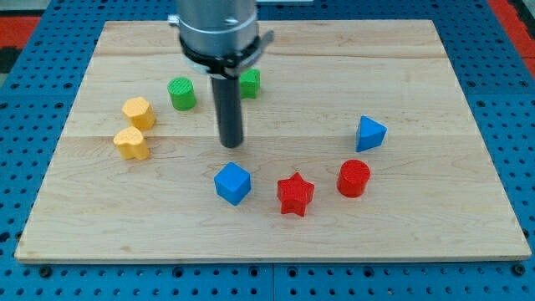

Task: Point arm on top left of green star

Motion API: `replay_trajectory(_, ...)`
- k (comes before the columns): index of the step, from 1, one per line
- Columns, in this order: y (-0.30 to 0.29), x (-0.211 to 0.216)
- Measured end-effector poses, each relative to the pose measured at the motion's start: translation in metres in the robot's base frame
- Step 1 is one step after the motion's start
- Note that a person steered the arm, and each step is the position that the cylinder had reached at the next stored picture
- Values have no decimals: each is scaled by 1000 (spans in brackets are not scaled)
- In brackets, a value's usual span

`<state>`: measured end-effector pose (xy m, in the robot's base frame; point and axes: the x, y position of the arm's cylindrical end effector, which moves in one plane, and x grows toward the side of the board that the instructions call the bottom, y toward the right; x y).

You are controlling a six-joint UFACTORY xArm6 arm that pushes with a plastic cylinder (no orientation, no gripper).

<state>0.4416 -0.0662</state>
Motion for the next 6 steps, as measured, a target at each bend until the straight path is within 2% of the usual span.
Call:
replay_trajectory(1, -41, -25)
replay_trajectory(4, 64, -71)
replay_trajectory(5, 83, -118)
replay_trajectory(6, 38, -145)
